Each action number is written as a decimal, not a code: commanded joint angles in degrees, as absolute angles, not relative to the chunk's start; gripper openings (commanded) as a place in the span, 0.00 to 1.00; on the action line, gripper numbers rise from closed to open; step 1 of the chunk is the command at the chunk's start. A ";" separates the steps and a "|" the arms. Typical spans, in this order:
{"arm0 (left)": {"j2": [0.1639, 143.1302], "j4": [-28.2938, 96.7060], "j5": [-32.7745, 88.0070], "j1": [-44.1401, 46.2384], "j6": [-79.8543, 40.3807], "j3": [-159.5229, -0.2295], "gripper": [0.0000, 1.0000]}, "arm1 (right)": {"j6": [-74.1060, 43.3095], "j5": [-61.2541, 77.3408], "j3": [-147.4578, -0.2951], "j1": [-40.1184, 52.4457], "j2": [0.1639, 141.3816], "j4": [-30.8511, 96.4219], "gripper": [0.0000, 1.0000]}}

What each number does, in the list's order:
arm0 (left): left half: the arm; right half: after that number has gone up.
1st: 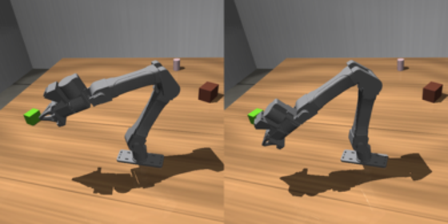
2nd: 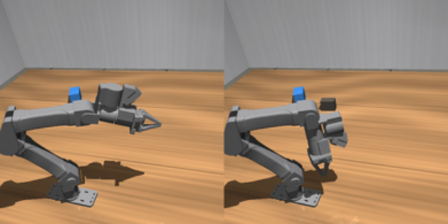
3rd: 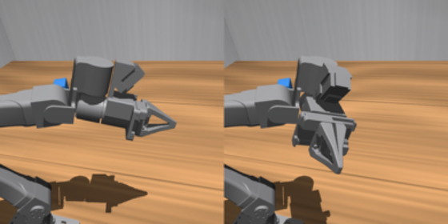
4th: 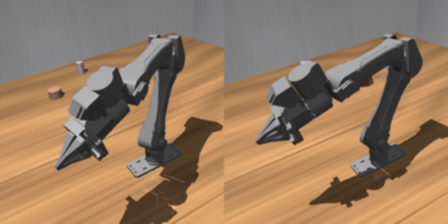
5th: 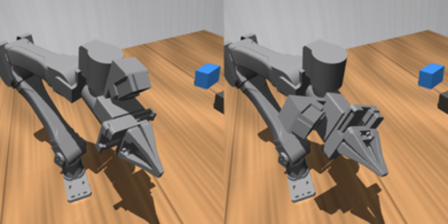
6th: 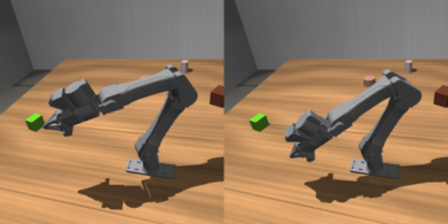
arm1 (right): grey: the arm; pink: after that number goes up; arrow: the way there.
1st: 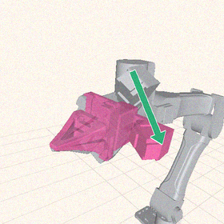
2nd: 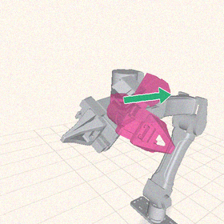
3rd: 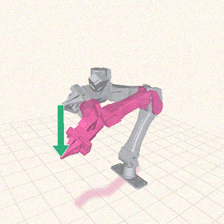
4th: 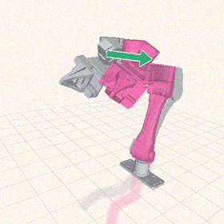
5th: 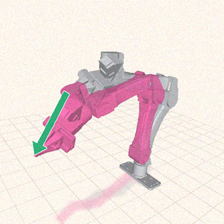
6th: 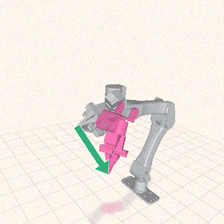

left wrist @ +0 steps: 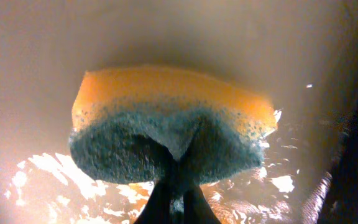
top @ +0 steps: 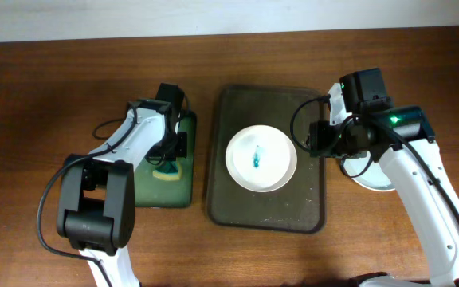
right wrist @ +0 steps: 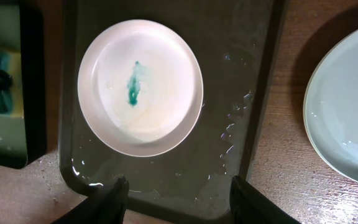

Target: Clean dirty plates on tray and stack at the side

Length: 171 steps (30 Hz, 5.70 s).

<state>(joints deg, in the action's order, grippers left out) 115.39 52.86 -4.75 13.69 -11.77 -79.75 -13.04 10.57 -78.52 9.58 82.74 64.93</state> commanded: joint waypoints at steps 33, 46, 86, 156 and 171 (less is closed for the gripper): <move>108.36 52.53 12.91 22.79 -11.29 -90.80 0.00 | -12.23 12.03 -72.86 9.80 95.70 58.59 0.32; 120.40 41.78 12.58 31.24 -17.32 -90.80 0.00 | -12.45 14.24 -72.53 8.95 114.26 45.82 0.12; 136.90 47.88 31.38 39.88 -22.24 -104.84 0.00 | -12.45 14.79 -72.53 8.99 115.57 46.00 0.04; 114.78 81.93 -9.50 19.38 -14.50 -114.24 0.00 | -12.43 14.76 -72.53 8.99 115.57 47.75 0.04; 114.26 54.19 11.97 25.06 -9.08 -95.44 0.00 | -12.43 14.79 -72.53 8.99 115.57 47.72 0.04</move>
<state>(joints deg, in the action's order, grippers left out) 115.20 59.40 5.93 19.94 -10.90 -95.18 -12.03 16.56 -73.32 8.40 113.65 46.89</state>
